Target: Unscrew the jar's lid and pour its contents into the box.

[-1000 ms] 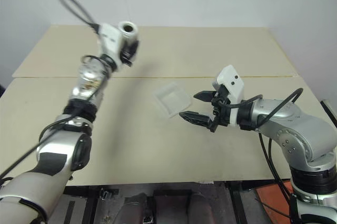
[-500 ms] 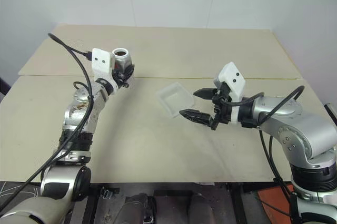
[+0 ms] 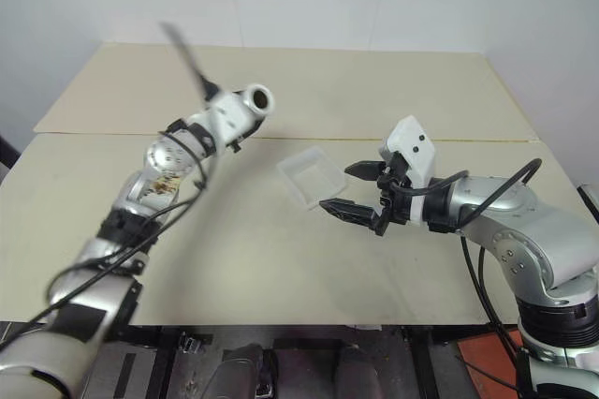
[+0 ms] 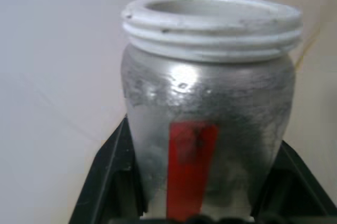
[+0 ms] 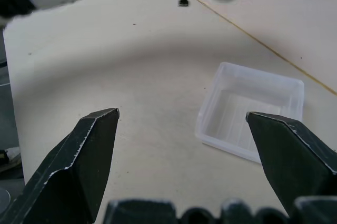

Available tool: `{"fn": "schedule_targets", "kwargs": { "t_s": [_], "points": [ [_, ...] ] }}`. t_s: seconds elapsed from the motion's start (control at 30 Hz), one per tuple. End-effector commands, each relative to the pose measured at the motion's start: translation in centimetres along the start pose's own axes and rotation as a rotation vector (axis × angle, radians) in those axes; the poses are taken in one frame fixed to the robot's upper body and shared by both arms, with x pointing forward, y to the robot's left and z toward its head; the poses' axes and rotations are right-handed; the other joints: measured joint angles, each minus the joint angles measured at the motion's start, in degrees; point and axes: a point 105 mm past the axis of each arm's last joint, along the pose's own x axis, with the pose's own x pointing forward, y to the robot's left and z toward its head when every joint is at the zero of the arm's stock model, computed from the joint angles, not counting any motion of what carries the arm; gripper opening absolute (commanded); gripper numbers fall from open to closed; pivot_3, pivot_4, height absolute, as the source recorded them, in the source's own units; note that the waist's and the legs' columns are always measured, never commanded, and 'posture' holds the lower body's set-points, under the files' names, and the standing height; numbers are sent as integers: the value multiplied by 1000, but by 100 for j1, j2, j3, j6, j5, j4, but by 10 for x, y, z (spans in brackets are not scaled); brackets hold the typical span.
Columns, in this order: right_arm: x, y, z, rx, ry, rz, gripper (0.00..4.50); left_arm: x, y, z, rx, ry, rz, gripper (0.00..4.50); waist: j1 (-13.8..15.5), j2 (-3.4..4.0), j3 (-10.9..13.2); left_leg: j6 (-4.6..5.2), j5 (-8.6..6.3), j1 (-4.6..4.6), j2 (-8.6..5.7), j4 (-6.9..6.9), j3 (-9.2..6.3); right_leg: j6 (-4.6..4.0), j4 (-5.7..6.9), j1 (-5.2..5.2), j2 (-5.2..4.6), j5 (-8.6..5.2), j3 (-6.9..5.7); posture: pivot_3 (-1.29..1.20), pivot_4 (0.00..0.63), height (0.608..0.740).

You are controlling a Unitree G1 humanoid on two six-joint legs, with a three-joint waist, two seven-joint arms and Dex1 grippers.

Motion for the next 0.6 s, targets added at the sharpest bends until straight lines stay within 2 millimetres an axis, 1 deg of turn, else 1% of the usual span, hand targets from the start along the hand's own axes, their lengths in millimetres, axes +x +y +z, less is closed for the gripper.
{"fn": "schedule_targets", "kwargs": {
  "t_s": [0.03, 0.13, 0.2, 0.27, 0.37, 0.5, 0.6],
  "points": [
    [-5, 0, 19, -79, -55, -14, 4466, 19, 5, 27, 488, -165, 39, 1941, 28, 0, 0, 1, -1, -4, 0, 0, 2, 2, 2, -1, 0, 1, -2, 0, 150, 740],
    [-4, 1, 21, -82, -64, -11, 4466, 31, 1, 38, 739, -249, 35, 1941, 34, 0, 0, 12, -7, -9, 1, 0, 12, 6, 1, -6, 0, 1, 1, 0, 150, 740],
    [-3, 1, 22, -83, -70, -11, 4466, 39, -11, 51, 863, -322, 6, 1941, 34, 0, 0, 12, -7, -15, 2, 1, 14, 7, 2, -13, 1, 0, 1, 0, 150, 740],
    [-2, 1, 24, -85, -78, -20, 4466, 44, -24, 58, 934, -357, -28, 1941, 33, 0, 0, 11, -6, -18, 3, 0, 19, 8, 3, -17, 1, 0, 1, 0, 150, 740],
    [-2, 1, 26, -86, -94, -37, 4466, 48, -32, 57, 978, -356, -52, 1941, 20, -1, 1, 5, -3, -22, 4, 2, 20, 9, 6, -22, 1, -1, 1, 0, 150, 740],
    [-4, 4, 27, -77, -110, -45, 4466, 52, -27, 58, 983, -347, -33, 1941, -30, -3, 2, 6, -4, -22, 8, 1, 18, 9, 9, -29, 1, -1, 2, 0, 150, 740],
    [-5, 5, 27, -72, -114, -44, 4466, 51, -29, 56, 985, -347, -49, 1941, -35, -3, 2, 9, -5, -22, 7, 2, 15, 9, 8, -27, -1, -1, 2, 0, 150, 740]
  ]
}}
